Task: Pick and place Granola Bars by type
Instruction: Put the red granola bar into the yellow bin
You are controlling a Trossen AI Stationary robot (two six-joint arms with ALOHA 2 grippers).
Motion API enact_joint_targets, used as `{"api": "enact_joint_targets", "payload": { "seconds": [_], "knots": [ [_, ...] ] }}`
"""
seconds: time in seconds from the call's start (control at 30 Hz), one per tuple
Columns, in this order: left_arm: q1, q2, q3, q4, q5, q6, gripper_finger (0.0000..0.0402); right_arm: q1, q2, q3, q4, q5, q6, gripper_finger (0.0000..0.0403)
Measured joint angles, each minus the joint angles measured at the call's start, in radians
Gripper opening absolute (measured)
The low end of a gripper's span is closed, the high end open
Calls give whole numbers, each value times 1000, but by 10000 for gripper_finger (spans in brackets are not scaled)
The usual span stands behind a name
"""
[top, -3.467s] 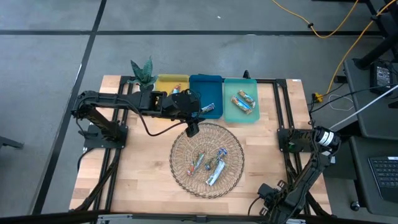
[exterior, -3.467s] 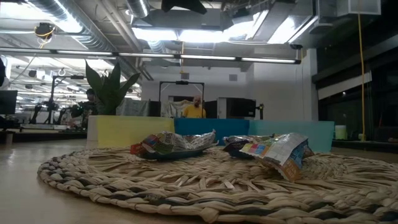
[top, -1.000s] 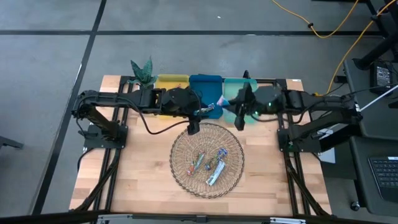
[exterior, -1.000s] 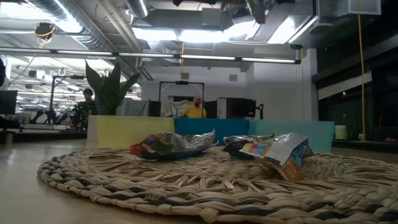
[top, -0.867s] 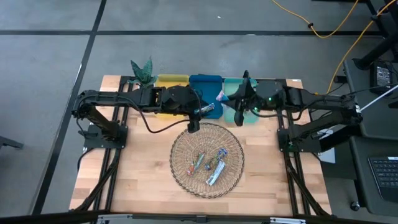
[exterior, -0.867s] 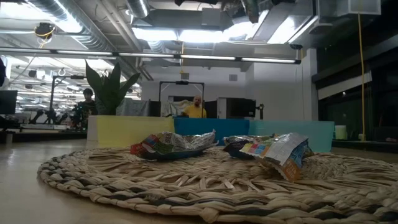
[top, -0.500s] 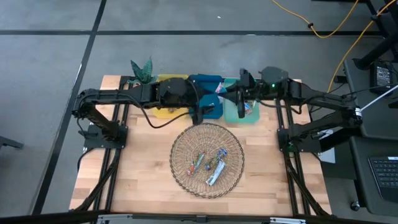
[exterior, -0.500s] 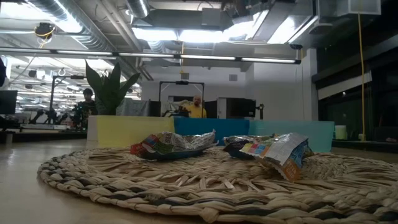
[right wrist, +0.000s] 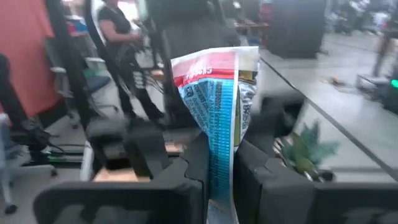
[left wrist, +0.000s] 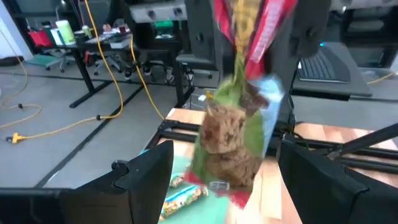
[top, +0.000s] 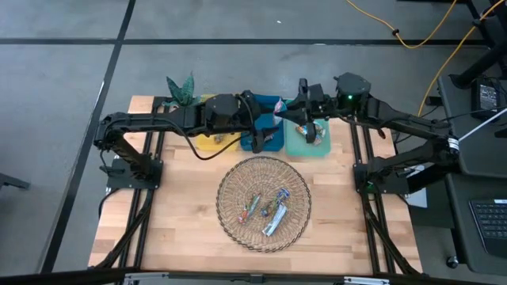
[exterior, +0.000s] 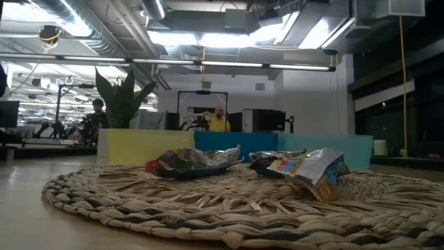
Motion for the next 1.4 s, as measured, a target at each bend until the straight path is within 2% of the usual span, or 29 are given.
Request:
{"api": "enact_joint_targets", "payload": {
  "seconds": [0.13, 0.4, 0.5, 0.83, 0.97, 1.3, 1.4],
  "knots": [
    [0, 9, 0, 26, 9, -10, 276, 1, 43, 0, 67, -62, 31, 49],
    [0, 14, 0, -7, -17, -24, 264, 1, 87, 0, 82, -86, 32, 49],
    [6, 14, 0, -27, -18, -26, 234, 1, 86, 0, 87, -86, 31, 49],
    [13, 14, 0, -40, 15, -13, 96, -26, 86, 0, 92, -85, 29, 49],
    [13, 14, 0, -48, 16, -10, 62, -31, 86, 0, 85, -85, 28, 49],
    [12, 14, 0, -48, 19, -10, 49, -31, 86, 0, 85, -90, 16, 51],
    [12, 14, 0, -50, 19, -10, 48, -31, 82, 0, 84, -91, -5, 68]
  ]
}}
